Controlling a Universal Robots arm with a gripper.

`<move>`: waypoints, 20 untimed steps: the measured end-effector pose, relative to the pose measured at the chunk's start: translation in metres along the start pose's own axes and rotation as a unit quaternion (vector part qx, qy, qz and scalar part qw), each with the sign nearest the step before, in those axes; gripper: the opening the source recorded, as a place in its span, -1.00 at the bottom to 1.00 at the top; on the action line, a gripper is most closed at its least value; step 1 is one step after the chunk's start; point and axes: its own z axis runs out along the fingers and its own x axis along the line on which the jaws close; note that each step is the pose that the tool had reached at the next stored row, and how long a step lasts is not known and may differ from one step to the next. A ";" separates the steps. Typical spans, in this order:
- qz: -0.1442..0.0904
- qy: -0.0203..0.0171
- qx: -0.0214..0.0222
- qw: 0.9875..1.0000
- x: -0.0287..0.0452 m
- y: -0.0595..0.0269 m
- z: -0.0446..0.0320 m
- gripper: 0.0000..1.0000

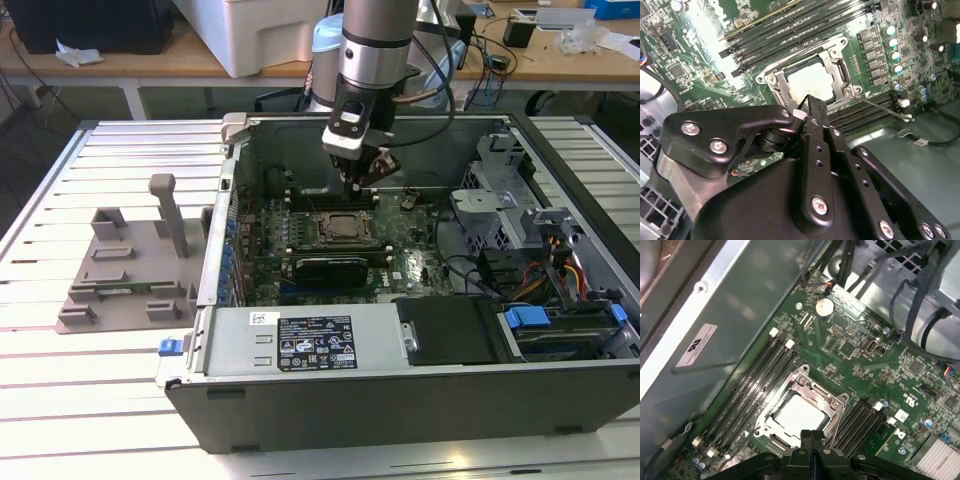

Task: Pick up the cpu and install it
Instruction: 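Install the first cpu locking lever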

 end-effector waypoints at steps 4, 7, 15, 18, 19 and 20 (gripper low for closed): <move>-0.024 -0.001 0.000 1.000 0.0000 0.0000 0.0000 -0.79; -0.049 -0.002 0.001 0.999 0.0000 0.0000 0.0000 -0.79; -0.105 -0.005 0.001 0.994 0.0000 0.0000 0.0000 -0.79; -0.125 -0.006 0.001 0.992 0.0000 0.0000 0.0000 -0.79; -0.135 -0.007 0.002 0.991 0.0000 0.0000 0.0000 -0.79; -0.147 -0.007 0.002 0.989 0.0000 0.0000 0.0000 -0.79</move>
